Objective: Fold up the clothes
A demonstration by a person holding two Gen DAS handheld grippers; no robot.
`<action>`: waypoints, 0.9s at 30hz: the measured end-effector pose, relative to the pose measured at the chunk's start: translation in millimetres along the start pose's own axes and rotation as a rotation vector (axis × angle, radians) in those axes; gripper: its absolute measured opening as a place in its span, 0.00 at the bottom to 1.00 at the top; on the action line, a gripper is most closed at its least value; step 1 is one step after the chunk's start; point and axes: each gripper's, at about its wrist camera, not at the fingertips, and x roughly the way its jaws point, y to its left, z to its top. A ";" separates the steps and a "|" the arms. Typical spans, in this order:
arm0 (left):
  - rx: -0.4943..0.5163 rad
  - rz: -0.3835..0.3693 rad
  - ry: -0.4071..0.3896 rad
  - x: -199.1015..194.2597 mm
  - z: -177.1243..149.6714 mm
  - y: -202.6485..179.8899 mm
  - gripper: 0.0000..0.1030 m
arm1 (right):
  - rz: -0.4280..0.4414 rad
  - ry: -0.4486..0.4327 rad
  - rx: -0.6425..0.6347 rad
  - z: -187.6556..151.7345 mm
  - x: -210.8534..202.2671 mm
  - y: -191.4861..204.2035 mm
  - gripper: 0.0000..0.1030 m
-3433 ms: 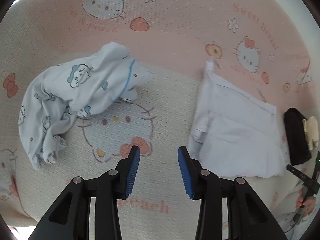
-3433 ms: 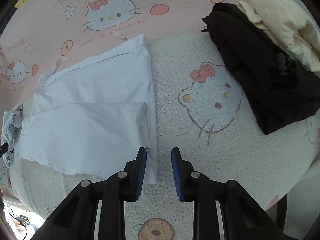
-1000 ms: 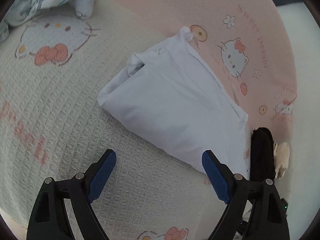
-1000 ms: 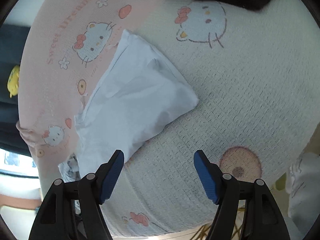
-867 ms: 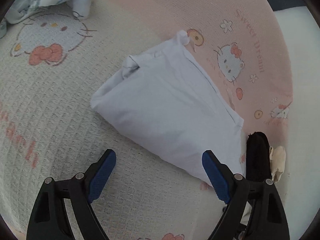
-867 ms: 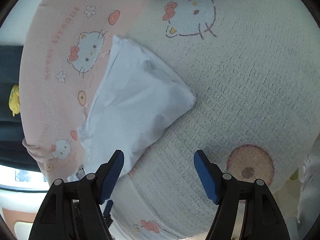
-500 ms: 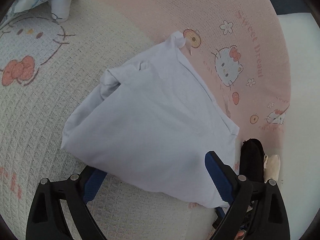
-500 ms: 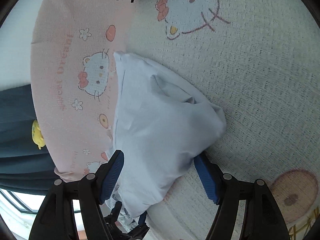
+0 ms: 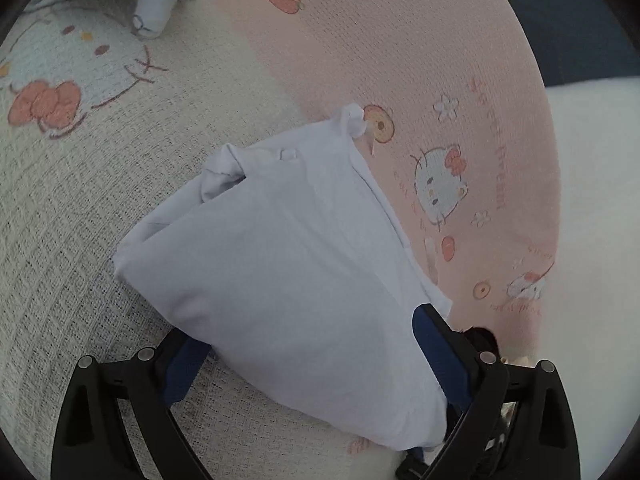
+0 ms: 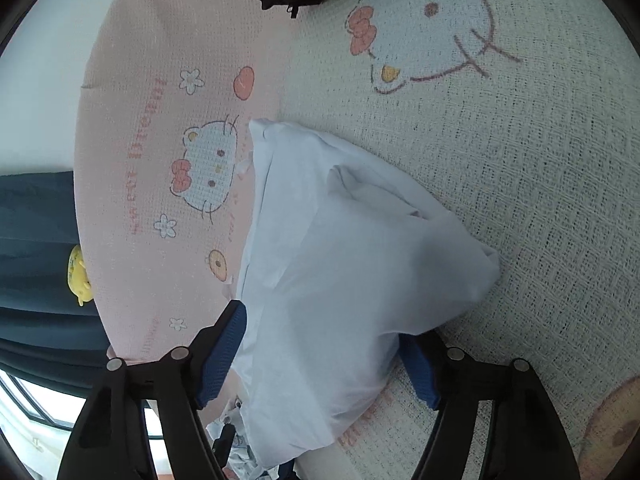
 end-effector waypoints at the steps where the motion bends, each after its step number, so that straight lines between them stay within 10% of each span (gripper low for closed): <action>1: -0.016 -0.003 0.007 0.0 2.0 0.7 0.94 | 0.000 -0.018 0.035 -0.2 0.4 -5.5 0.50; 6: -0.019 -0.005 0.028 2.0 4.5 -2.2 0.98 | 0.034 -0.063 0.162 -2.3 -1.5 -24.9 0.30; 14: 0.077 0.053 0.049 5.3 1.1 -16.4 0.98 | -0.077 -0.096 -0.016 -8.0 4.8 -0.5 0.29; 23: 0.335 0.359 0.031 13.8 -15.3 -52.0 0.73 | -0.092 -0.031 -0.114 -1.9 12.3 22.5 0.65; 27: 0.436 0.447 0.029 19.3 -18.3 -61.5 0.58 | -0.244 -0.057 -0.237 -11.8 14.4 34.9 0.38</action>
